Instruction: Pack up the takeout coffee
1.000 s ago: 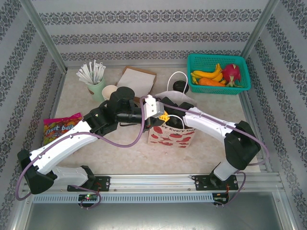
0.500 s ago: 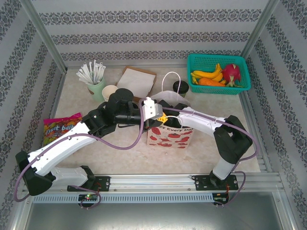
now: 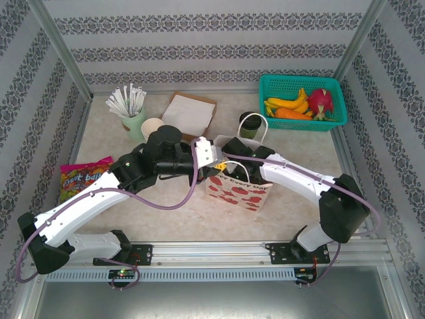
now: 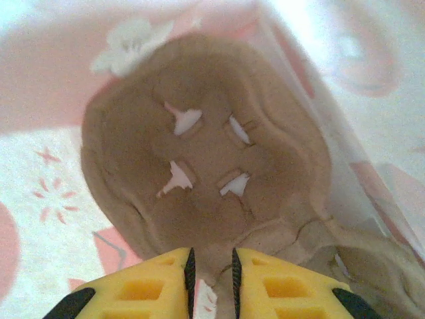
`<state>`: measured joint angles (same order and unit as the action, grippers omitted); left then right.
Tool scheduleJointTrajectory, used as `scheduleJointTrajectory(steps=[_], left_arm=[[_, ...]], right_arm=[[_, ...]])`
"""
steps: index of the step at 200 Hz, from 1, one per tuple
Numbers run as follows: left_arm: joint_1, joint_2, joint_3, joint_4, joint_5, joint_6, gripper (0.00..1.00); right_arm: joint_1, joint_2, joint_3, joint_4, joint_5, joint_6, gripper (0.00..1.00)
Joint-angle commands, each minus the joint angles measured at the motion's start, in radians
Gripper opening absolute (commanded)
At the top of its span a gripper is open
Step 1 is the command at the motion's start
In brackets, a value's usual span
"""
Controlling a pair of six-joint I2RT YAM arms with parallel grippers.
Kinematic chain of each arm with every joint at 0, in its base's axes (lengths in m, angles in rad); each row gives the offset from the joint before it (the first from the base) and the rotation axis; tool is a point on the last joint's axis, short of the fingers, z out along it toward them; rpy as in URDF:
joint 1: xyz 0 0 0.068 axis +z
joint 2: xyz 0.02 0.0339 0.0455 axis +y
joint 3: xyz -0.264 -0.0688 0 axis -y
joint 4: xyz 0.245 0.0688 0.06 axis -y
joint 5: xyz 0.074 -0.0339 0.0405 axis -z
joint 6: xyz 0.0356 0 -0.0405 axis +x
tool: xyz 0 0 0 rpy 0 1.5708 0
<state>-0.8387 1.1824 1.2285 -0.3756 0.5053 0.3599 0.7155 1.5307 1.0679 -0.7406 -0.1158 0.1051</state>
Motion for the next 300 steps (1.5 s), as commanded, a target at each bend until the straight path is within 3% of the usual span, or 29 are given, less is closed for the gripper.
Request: scheduleJointTrajectory(steps=[1,29,72,111,166,251,300], left_arm=[[-0.013,-0.018,-0.001,-0.048,-0.042,0.030,0.00],[-0.012,-0.017,0.000,-0.040,-0.053,0.032,0.00],[-0.011,-0.010,0.010,-0.049,-0.064,0.044,0.00],[-0.007,-0.021,0.017,-0.074,-0.093,0.054,0.00],[-0.002,-0.030,0.038,-0.132,-0.179,0.086,0.00],[0.000,-0.016,0.061,-0.141,-0.202,0.081,0.00],[0.000,0.002,0.084,-0.163,-0.205,0.067,0.00]], right_arm=[[-0.015,0.056,-0.018,-0.039,0.000,-0.118,0.25],[-0.028,0.132,0.006,-0.034,0.042,-0.127,0.25],[-0.034,0.127,0.053,-0.067,-0.020,-0.208,0.27],[-0.059,0.044,0.055,-0.110,-0.077,-0.266,0.34],[-0.067,0.082,0.045,-0.099,-0.070,-0.287,0.47],[-0.081,-0.174,0.208,-0.138,-0.214,-0.245,0.65],[-0.088,-0.316,0.290,-0.117,-0.204,-0.108,0.74]])
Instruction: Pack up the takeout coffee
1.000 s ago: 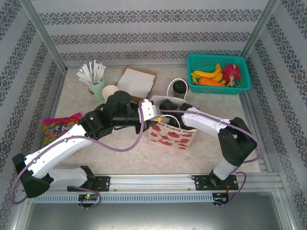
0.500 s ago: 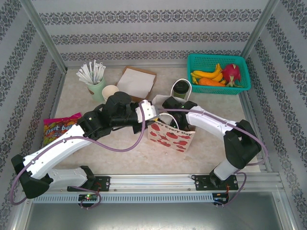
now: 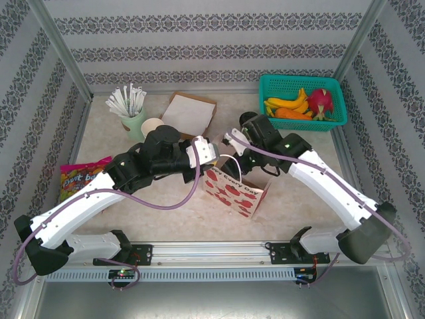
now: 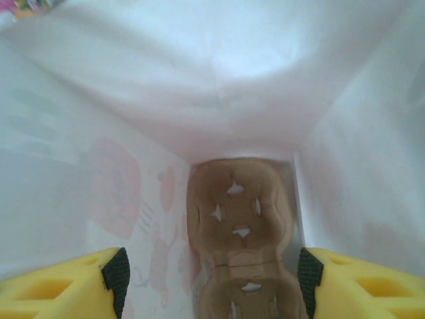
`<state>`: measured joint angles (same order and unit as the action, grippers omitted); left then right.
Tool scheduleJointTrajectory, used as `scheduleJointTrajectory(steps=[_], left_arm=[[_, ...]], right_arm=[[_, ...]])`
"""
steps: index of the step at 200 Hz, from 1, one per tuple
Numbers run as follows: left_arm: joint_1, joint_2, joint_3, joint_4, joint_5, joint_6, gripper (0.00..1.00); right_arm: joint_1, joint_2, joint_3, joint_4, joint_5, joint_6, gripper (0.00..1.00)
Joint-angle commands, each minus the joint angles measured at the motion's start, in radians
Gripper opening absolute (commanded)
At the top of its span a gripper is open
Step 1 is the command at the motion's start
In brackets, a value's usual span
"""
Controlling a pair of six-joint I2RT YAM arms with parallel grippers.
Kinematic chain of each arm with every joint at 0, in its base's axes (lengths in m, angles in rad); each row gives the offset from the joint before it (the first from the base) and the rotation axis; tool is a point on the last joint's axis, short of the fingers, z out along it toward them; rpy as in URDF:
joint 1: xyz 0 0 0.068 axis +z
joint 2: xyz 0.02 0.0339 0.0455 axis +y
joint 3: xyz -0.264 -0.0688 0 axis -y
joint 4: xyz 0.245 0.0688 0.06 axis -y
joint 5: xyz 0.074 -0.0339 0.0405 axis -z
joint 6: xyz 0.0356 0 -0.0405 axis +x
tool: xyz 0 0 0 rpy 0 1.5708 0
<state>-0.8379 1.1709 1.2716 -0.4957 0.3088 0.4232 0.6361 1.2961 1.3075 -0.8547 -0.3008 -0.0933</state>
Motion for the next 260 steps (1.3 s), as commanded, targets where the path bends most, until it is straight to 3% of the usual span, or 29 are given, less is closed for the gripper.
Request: scheduleJointTrajectory(steps=[1,43,80,105,141,167,191,223,260], left_arm=[[-0.001,0.013,0.041,-0.043,-0.007,0.004,0.00],[-0.001,0.036,0.061,-0.055,0.006,-0.001,0.00],[-0.001,0.042,0.063,-0.050,0.013,-0.001,0.00],[-0.001,0.045,0.063,-0.041,0.031,-0.004,0.00],[-0.001,0.069,0.085,-0.022,0.000,-0.012,0.00],[-0.001,0.071,0.079,0.044,-0.147,-0.017,0.00],[-0.001,0.061,0.089,0.029,-0.171,-0.006,0.00],[-0.001,0.054,0.103,-0.014,-0.194,-0.027,0.00],[-0.001,0.026,0.091,-0.023,-0.198,-0.035,0.00]], right_arm=[[-0.010,-0.084,0.052,-0.001,-0.018,0.093,0.74],[-0.027,-0.214,0.073,-0.006,-0.047,0.177,0.79],[-0.075,-0.331,0.032,-0.049,0.120,0.191,0.80],[-0.126,-0.363,-0.010,-0.066,0.104,0.169,0.80],[-0.178,-0.394,-0.044,-0.016,-0.231,0.165,0.81],[-0.193,-0.332,-0.067,0.039,-0.239,0.179,0.80],[-0.193,-0.237,-0.022,0.045,-0.318,0.169,0.81],[-0.207,-0.228,0.070,-0.089,-0.212,0.116,0.84],[-0.291,-0.284,0.086,-0.208,-0.101,0.052,0.85]])
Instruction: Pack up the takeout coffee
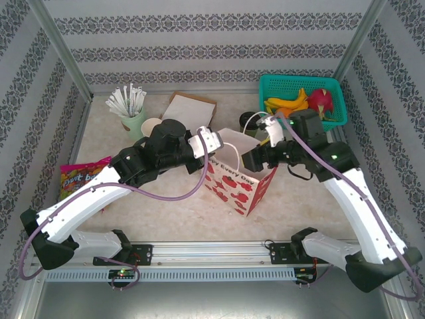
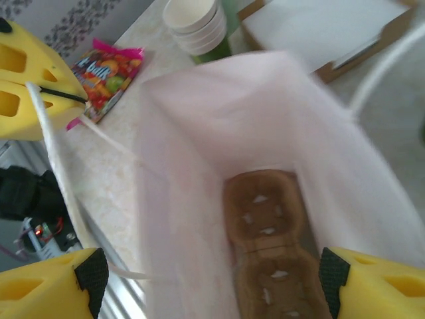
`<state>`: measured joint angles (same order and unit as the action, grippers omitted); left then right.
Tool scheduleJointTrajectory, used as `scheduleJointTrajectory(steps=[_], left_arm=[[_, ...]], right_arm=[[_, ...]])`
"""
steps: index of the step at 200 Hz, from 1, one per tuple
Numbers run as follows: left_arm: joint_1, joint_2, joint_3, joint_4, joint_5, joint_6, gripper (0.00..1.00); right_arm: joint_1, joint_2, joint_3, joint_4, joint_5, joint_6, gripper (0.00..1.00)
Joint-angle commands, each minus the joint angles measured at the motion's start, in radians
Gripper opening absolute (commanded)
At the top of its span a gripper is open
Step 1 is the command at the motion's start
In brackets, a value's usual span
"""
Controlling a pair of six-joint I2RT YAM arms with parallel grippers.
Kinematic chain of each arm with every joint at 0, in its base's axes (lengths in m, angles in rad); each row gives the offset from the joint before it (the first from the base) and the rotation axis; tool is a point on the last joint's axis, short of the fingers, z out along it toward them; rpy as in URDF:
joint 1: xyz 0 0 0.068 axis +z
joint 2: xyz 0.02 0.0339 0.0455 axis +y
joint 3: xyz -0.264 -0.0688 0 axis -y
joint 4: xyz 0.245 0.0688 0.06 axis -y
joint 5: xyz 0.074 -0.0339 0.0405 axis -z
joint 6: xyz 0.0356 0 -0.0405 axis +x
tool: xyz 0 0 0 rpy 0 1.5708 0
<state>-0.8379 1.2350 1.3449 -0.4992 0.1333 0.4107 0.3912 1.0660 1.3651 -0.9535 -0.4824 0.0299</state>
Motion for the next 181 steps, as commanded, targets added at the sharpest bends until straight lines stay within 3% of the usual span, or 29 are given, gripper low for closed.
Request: scheduleJointTrajectory(steps=[1,36,64,102,146,181], left_arm=[[-0.001,-0.038,0.017,-0.019,-0.022,-0.023,0.00],[-0.001,-0.021,0.028,-0.026,0.001,-0.018,0.00],[-0.001,-0.015,0.025,-0.025,0.001,-0.009,0.00],[0.006,-0.044,-0.014,-0.003,-0.015,0.007,0.00],[0.029,-0.059,0.001,-0.050,-0.048,0.007,0.00],[0.054,-0.094,-0.035,-0.055,-0.091,0.003,0.02]], right_arm=[[-0.048,-0.055,0.026,-0.112,0.082,-0.075,0.85],[-0.095,-0.039,-0.024,-0.137,0.190,-0.109,0.82],[-0.092,0.030,-0.041,-0.069,0.105,-0.123,0.74],[-0.086,0.146,-0.031,0.014,0.081,-0.173,0.58],[-0.027,0.223,0.004,0.094,0.105,-0.171,0.28],[0.004,0.287,0.059,0.137,0.175,-0.137,0.18]])
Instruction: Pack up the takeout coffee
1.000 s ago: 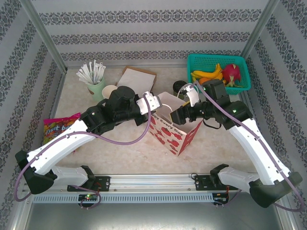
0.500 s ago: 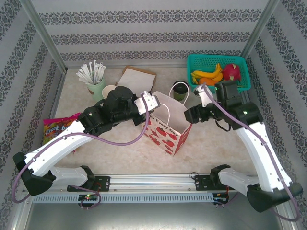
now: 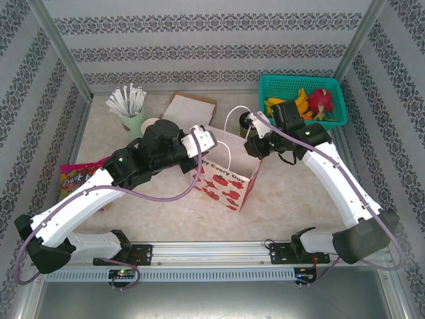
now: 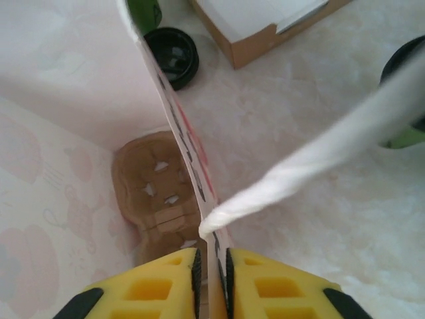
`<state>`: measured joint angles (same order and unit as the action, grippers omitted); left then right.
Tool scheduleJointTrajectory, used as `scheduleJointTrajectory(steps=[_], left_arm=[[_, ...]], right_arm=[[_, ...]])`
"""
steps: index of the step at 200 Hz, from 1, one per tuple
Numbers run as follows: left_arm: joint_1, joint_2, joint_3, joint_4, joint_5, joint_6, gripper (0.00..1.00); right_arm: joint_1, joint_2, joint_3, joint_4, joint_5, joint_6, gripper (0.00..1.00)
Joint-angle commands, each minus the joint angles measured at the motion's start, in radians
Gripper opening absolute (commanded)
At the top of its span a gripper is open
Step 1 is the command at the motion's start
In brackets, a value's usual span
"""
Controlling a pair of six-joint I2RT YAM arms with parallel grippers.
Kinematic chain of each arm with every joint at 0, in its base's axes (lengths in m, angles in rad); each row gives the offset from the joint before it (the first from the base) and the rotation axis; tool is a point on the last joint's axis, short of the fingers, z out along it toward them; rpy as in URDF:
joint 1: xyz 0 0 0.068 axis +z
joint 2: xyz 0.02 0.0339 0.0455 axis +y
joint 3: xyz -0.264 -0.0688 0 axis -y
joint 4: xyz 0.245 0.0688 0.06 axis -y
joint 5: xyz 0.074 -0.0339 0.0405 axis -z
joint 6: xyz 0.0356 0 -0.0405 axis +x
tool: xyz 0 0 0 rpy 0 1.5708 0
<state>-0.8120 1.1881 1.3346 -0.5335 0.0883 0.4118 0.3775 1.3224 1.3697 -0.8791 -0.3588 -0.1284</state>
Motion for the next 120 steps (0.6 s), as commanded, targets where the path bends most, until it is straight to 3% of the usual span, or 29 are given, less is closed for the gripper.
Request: scheduleJointTrajectory(steps=[1,53,120], left_arm=[[0.030,-0.048,-0.025,-0.021,-0.046,0.001,0.02],[0.146,-0.115,-0.093,-0.014,0.044,-0.045,0.03],[0.178,-0.051,-0.095,0.018,0.103,-0.027,0.04]], right_arm=[[0.019,0.032,0.056,0.064,0.052,0.023,0.18],[0.059,0.039,0.057,0.075,0.110,0.111,0.13],[0.114,-0.112,-0.044,0.057,0.262,0.312,0.10]])
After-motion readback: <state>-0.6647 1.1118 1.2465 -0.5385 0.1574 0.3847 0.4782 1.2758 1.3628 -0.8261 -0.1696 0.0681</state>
